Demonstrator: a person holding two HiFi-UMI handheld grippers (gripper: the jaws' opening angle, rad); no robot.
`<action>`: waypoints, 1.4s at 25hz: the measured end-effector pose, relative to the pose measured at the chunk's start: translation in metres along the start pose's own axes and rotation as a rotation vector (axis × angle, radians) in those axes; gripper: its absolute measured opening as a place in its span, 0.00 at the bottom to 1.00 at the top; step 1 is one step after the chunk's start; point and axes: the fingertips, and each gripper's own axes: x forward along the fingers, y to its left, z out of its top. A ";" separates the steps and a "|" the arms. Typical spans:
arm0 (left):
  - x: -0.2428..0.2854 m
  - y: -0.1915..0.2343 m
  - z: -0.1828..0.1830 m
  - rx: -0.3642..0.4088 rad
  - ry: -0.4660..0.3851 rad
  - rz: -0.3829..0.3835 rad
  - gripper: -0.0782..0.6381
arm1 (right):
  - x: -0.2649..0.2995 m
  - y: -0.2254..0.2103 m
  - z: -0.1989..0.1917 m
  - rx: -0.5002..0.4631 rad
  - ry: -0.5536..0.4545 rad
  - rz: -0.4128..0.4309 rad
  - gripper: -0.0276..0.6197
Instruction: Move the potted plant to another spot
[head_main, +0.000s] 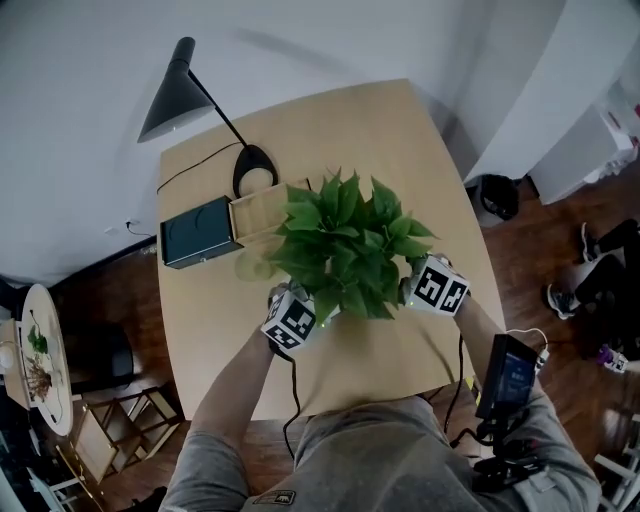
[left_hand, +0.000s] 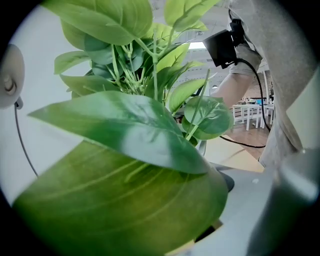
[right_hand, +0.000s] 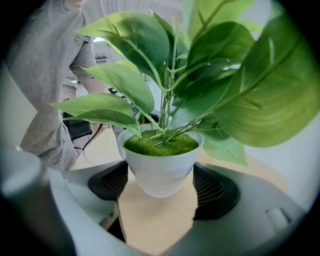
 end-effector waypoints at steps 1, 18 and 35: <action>0.004 0.003 -0.004 -0.006 0.003 -0.004 0.67 | 0.004 -0.004 -0.004 0.006 0.004 0.006 0.68; 0.045 0.018 -0.061 -0.047 0.048 0.003 0.67 | 0.040 -0.031 -0.059 0.019 0.075 0.019 0.68; 0.060 0.016 -0.082 -0.071 0.044 -0.027 0.66 | 0.054 -0.035 -0.085 0.052 0.084 0.031 0.68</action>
